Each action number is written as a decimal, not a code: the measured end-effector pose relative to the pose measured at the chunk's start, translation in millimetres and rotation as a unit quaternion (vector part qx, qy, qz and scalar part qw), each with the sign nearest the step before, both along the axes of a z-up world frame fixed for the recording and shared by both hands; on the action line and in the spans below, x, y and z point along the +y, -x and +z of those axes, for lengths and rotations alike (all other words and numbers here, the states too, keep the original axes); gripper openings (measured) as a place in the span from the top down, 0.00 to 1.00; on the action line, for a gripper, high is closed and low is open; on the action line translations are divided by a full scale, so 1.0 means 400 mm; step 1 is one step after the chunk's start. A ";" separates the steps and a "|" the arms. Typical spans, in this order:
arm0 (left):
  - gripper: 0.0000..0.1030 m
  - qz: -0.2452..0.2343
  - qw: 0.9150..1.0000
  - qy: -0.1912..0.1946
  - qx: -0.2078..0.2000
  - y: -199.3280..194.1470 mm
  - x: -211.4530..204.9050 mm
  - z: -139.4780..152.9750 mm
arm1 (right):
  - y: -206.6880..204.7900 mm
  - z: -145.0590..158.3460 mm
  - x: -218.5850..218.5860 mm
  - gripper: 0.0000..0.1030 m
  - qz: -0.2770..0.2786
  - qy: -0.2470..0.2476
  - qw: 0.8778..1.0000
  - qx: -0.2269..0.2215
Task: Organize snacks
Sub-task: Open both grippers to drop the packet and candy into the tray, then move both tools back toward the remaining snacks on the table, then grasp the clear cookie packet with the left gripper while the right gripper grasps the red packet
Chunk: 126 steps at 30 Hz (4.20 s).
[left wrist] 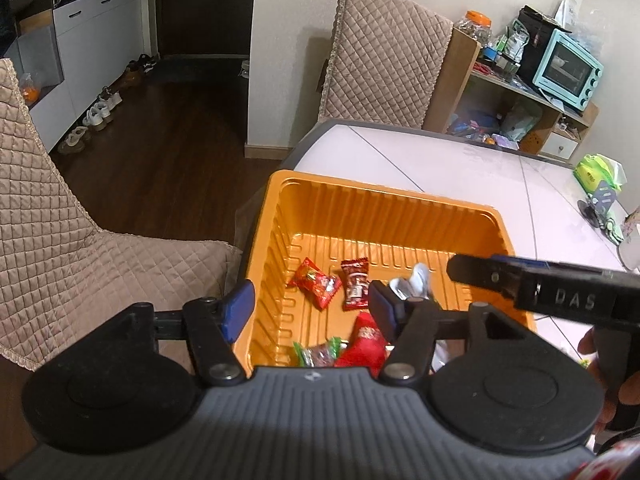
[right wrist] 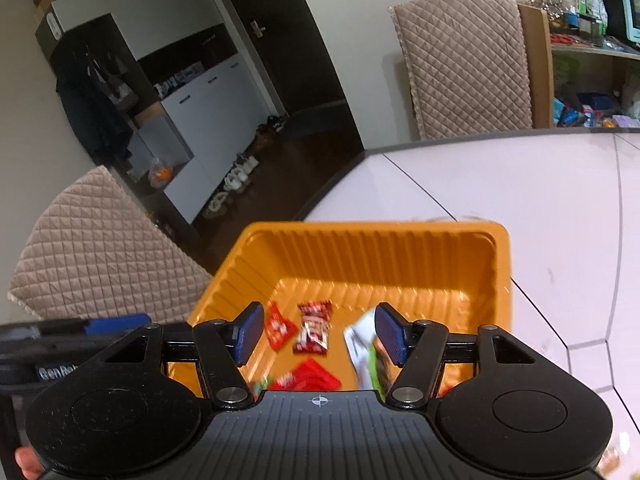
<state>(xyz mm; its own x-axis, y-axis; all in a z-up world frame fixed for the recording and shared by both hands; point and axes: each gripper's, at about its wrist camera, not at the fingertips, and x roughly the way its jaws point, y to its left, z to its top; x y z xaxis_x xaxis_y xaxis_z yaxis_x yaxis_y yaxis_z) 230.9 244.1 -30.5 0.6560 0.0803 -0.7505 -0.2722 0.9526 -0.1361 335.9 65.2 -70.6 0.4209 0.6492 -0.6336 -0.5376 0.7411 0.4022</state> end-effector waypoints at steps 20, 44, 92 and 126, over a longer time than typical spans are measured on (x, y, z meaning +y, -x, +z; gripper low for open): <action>0.35 -0.034 0.999 -0.004 0.006 0.133 -0.195 0.048 | 0.191 0.063 -0.259 0.25 -0.042 -0.004 0.999 0.003; 0.35 -0.132 0.990 0.015 0.048 0.203 -0.532 -0.018 | 0.378 0.027 -0.641 0.24 -0.146 0.028 0.988 0.041; 0.50 -0.352 0.932 -0.067 0.060 -0.185 -0.782 -0.193 | 0.235 -0.071 -0.884 0.24 -0.290 0.040 0.951 0.098; 0.81 -0.320 0.941 -0.045 0.098 -0.241 -0.782 -0.243 | 0.175 -0.092 -0.868 0.24 -0.284 0.044 0.952 0.105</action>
